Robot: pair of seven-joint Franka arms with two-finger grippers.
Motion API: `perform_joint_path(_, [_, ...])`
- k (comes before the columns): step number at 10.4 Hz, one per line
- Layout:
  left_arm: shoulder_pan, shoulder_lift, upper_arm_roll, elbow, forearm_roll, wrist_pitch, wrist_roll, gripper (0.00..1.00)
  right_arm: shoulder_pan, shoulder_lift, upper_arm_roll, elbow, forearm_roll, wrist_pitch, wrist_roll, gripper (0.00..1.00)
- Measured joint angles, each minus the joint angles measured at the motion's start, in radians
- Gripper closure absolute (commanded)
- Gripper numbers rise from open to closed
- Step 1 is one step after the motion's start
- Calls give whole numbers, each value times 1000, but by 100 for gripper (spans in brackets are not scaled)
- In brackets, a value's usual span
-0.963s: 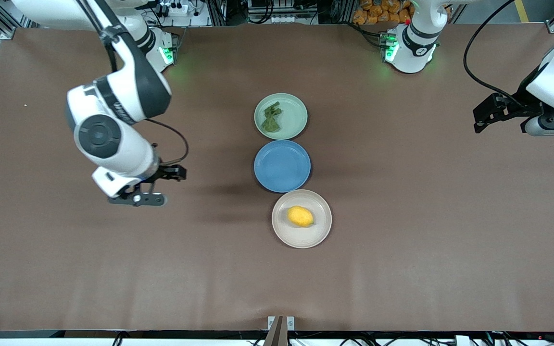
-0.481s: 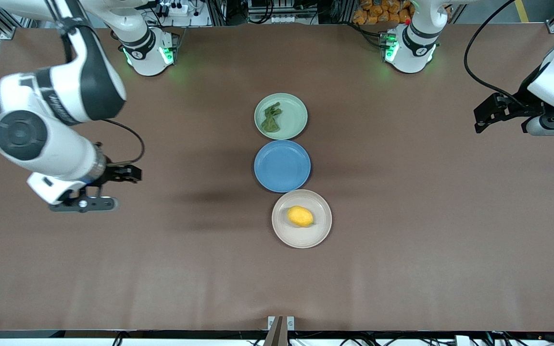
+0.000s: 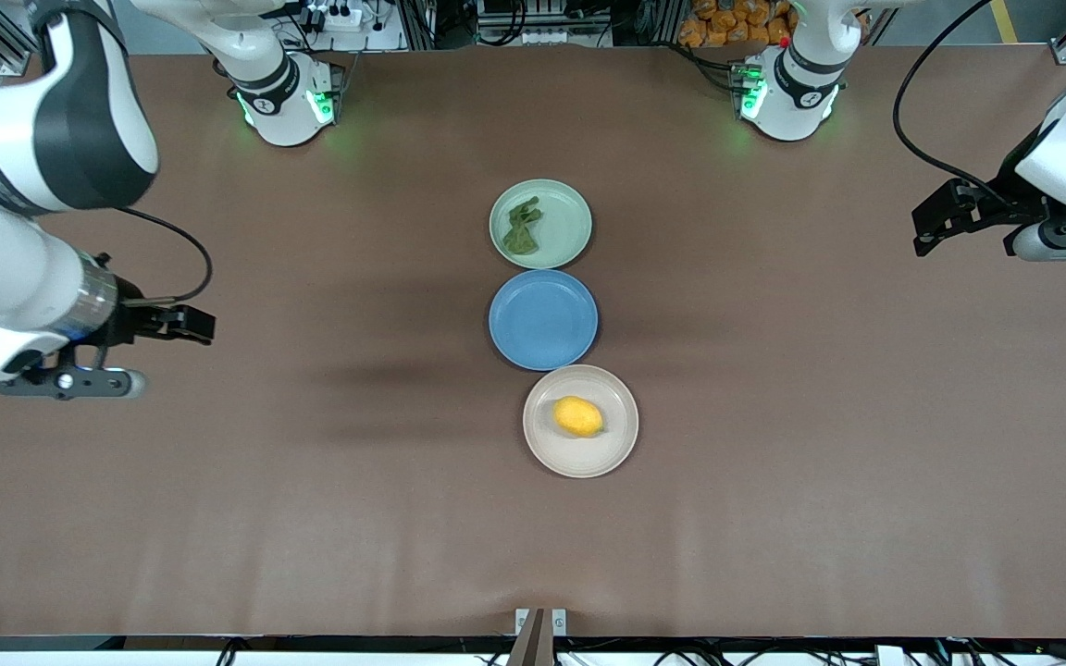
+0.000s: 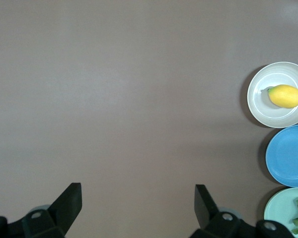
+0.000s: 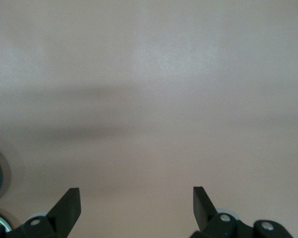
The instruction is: Place lemon and lettuce in plates
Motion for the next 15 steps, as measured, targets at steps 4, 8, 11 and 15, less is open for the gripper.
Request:
perform_joint_path(4, [0, 0, 0, 1, 0, 0, 0, 0, -1, -73, -29, 39, 0, -71, 0, 0])
perform_joint_path(8, [0, 0, 0, 2, 0, 0, 0, 0, -15, -123, -40, 71, 4, -138, 0, 0])
perform_joint_path(11, [0, 0, 0, 3, 0, 0, 0, 0, -24, -158, -55, 62, 9, -171, 0, 0])
perform_joint_path(15, [0, 0, 1, 3, 0, -1, 0, 0, -27, -192, -80, -34, 10, -98, 0, 0])
